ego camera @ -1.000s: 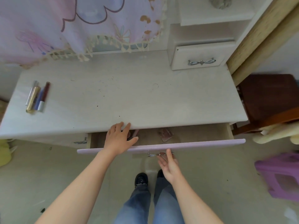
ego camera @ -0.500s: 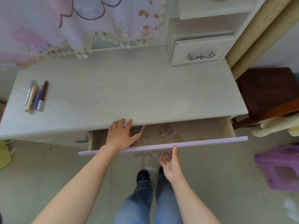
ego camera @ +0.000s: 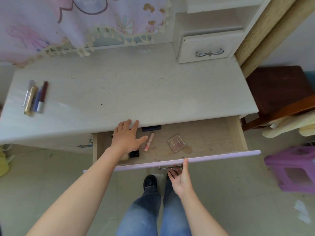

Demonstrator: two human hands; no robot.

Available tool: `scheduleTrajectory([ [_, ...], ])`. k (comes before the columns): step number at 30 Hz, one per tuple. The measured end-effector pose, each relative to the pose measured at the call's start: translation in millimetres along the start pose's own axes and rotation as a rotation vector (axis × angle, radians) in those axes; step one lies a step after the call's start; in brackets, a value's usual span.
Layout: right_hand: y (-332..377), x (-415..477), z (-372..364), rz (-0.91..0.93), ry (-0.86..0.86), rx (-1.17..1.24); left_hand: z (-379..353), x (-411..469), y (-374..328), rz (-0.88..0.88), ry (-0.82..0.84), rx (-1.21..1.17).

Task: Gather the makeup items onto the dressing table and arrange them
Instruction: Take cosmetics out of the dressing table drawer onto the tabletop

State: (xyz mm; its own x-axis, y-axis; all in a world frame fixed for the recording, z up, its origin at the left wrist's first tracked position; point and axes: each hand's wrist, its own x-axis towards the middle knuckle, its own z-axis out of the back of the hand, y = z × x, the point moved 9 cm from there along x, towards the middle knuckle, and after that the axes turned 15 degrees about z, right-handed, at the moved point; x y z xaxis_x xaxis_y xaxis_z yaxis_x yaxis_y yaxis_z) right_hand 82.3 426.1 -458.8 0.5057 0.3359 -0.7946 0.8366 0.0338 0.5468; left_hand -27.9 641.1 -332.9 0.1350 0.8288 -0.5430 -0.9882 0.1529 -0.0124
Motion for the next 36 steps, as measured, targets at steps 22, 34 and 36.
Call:
scheduleTrajectory([
  [22, -12, 7, 2, -0.056, -0.013, 0.118, -1, 1, 1, -0.032, -0.019, 0.018],
  [34, -9, 5, 0, -0.069, 0.032, 0.036, -2, 2, 4, -0.037, -0.016, 0.012],
  [36, -8, 6, 1, -0.067, 0.027, -0.009, -1, 2, 4, -0.041, -0.017, 0.014],
])
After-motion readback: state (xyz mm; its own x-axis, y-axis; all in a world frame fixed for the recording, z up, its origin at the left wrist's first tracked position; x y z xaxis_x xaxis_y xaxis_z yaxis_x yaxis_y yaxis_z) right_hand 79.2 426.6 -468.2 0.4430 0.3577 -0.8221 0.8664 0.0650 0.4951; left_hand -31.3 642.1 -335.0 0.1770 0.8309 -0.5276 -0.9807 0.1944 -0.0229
